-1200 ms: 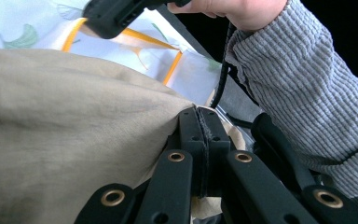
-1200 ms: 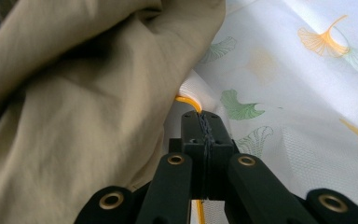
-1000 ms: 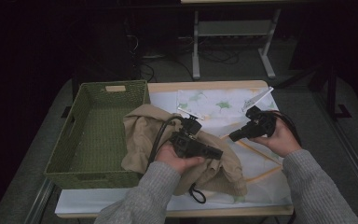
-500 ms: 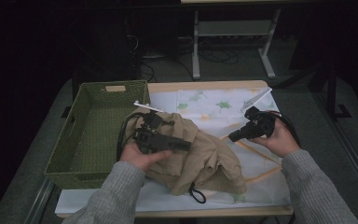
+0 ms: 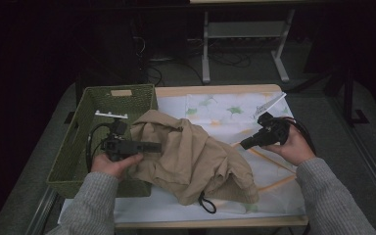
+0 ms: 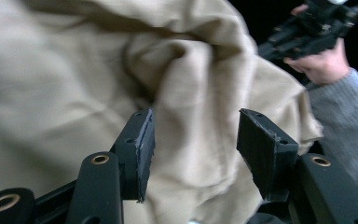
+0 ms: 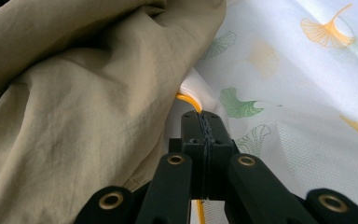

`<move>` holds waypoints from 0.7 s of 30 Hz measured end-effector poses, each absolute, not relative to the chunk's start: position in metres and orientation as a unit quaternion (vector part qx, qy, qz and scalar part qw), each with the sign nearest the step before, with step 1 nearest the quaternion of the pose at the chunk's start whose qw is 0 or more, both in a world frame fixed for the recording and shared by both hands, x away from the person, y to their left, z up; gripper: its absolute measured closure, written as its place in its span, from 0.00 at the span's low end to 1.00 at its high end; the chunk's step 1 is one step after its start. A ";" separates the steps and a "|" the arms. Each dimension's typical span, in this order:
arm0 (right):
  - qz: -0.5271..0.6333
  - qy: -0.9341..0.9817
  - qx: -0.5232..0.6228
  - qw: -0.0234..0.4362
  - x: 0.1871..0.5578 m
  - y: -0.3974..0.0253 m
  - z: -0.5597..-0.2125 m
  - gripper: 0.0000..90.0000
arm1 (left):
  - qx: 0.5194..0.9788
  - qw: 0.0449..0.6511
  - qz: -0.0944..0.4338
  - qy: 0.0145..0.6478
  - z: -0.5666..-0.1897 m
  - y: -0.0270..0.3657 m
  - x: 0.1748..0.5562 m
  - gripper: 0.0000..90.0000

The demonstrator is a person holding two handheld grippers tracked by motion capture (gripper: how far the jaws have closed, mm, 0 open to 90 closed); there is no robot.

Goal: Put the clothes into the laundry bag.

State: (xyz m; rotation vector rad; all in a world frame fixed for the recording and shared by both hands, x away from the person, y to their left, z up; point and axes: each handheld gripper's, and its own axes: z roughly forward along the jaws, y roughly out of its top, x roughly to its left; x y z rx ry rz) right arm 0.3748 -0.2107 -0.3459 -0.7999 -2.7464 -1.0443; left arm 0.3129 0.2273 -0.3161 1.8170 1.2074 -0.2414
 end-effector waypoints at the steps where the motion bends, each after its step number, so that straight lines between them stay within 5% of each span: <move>1: -0.344 -0.901 -0.262 0.048 0.375 -0.211 -0.346 0.99 | 0.733 0.456 -0.096 0.496 -0.318 0.233 0.313 0.51; 17: -0.341 -0.902 -0.260 0.050 0.375 -0.208 -0.347 0.99 | 0.734 0.389 -0.120 0.544 -0.355 0.253 0.316 0.45; 21: -0.342 -0.902 -0.260 0.050 0.375 -0.208 -0.347 0.99 | 0.746 0.372 -0.121 0.538 -0.357 0.245 0.316 0.59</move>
